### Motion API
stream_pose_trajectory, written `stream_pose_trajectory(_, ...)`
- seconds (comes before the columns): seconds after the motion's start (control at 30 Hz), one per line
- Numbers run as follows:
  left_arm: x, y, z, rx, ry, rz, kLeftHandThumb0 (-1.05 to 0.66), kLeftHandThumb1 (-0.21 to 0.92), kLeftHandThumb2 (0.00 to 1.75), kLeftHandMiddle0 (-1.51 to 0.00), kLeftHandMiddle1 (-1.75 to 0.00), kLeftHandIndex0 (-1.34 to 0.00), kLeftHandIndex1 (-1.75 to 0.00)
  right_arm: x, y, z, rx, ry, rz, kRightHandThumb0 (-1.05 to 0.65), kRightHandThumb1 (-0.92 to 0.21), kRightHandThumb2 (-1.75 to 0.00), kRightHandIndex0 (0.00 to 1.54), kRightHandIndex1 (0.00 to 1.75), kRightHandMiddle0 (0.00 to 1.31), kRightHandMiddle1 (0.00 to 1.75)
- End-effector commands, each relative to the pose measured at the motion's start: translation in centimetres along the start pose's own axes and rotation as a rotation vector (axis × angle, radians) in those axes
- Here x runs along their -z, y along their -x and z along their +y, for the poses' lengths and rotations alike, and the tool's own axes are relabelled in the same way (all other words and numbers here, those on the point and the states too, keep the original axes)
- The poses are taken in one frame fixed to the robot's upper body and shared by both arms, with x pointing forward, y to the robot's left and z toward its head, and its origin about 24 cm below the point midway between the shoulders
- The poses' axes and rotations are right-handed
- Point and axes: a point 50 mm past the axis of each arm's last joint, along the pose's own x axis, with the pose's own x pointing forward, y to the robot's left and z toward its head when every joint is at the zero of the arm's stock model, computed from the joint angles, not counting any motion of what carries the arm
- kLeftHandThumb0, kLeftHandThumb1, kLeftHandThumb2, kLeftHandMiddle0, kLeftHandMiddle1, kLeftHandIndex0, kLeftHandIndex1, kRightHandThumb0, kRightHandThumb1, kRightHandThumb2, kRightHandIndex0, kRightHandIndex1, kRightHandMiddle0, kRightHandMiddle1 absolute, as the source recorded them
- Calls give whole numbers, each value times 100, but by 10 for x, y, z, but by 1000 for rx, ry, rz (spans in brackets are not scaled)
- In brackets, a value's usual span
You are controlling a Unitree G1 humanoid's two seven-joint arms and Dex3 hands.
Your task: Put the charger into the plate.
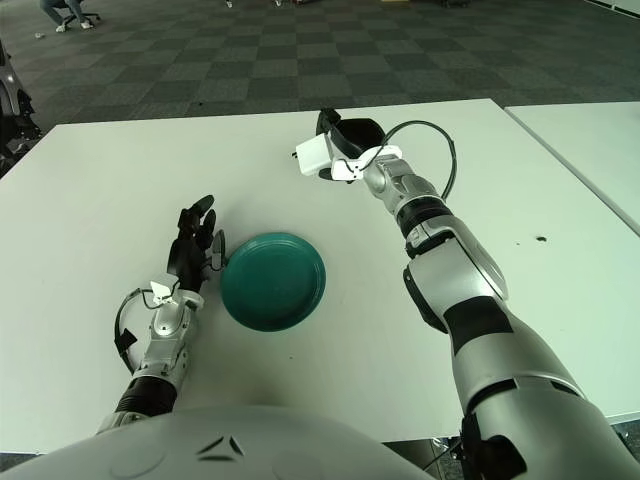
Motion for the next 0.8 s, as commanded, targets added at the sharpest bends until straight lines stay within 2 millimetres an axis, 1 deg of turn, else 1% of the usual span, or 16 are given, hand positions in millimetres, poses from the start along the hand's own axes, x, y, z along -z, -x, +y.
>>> stream_pose_trajectory(0.0, 41, 46, -4, -77, 64, 210, -81, 92, 82, -21, 0, 0, -70, -13, 6, 8, -17, -17, -132, -43, -50, -109, 90, 175, 47, 175)
stream_pose_trajectory(0.1, 40, 46, -4, -77, 58, 207, -81, 92, 82, -21, 0, 0, -68, -20, 11, 8, -27, -23, -197, -43, -49, -109, 92, 175, 48, 175)
stream_pose_trajectory(0.27, 40, 47, -4, -80, 61, 213, -81, 92, 83, -22, -1, 0, -68, -38, 23, 5, -86, 2, -322, -43, -48, -111, 96, 175, 49, 175)
stream_pose_trajectory(0.53, 41, 49, -1, -86, 63, 220, -82, 92, 84, -22, 0, 0, -70, -53, 39, 0, -133, 62, -421, -44, -44, -115, 108, 175, 51, 175)
stream_pose_trajectory(0.77, 41, 49, 0, -80, 62, 215, -80, 92, 84, -21, 0, 0, -65, -63, 46, 0, -167, 97, -478, -46, -40, -122, 117, 175, 55, 175)
